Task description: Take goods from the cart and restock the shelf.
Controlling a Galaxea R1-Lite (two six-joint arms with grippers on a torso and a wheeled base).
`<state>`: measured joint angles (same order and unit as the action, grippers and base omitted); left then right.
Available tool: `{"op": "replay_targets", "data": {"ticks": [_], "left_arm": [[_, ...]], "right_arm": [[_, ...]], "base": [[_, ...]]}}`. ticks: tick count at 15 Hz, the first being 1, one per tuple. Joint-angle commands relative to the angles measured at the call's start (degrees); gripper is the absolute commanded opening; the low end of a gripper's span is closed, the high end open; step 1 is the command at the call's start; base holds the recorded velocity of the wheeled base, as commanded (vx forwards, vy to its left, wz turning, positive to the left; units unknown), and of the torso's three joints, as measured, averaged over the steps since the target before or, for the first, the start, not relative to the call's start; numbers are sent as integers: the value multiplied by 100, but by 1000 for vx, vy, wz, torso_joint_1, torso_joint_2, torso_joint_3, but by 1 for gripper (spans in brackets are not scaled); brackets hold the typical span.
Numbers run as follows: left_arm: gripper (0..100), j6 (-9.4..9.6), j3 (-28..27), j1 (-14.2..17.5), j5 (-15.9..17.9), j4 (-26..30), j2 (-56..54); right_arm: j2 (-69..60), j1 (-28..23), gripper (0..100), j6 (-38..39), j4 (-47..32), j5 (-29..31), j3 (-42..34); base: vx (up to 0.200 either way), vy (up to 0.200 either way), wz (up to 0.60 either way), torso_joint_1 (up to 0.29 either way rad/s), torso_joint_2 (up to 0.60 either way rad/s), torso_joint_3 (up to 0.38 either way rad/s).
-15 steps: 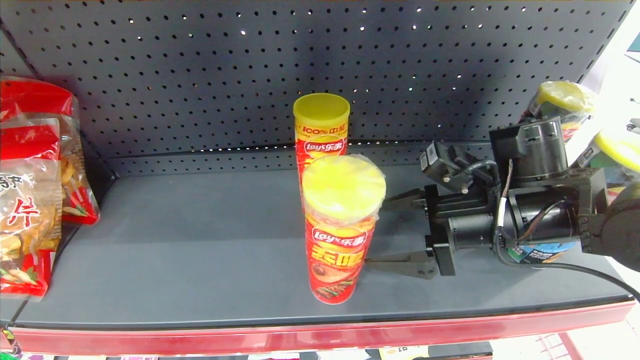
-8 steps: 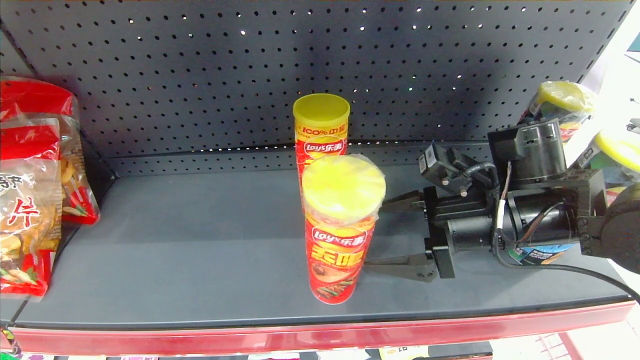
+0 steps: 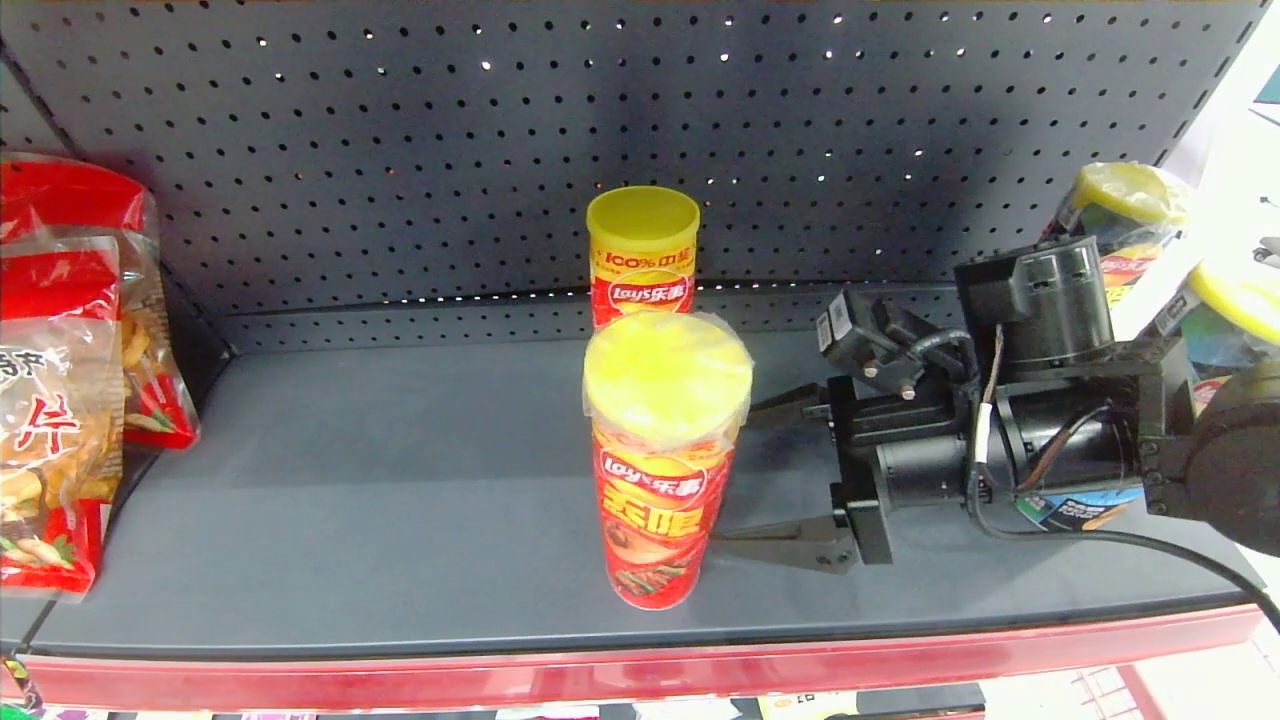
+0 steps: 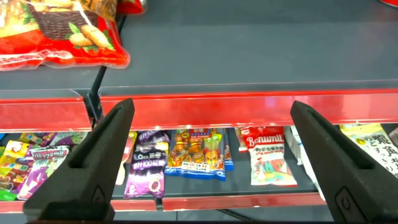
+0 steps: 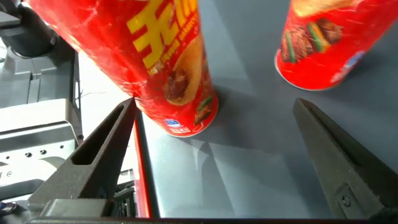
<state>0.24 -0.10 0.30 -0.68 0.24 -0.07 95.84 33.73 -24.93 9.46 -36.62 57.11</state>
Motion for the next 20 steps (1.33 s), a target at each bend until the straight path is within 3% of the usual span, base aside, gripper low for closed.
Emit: {"op": "replay_targets", "data": {"ticks": [1,10,20], "left_arm": [[100,2,1,5,-2,2,7],[100,2,1,5,-2,2,7],[100,2,1,5,-2,2,7]], "right_arm": [[22,11,100,-3,3,-3,-16],[-303,-218,100,-56,3,-38,-385],[-110,213,100,-29,3,59,-148]], "base": [[0,0,0,0,0,0],[0,0,0,0,0,0],[0,0,0,0,0,0]]}}
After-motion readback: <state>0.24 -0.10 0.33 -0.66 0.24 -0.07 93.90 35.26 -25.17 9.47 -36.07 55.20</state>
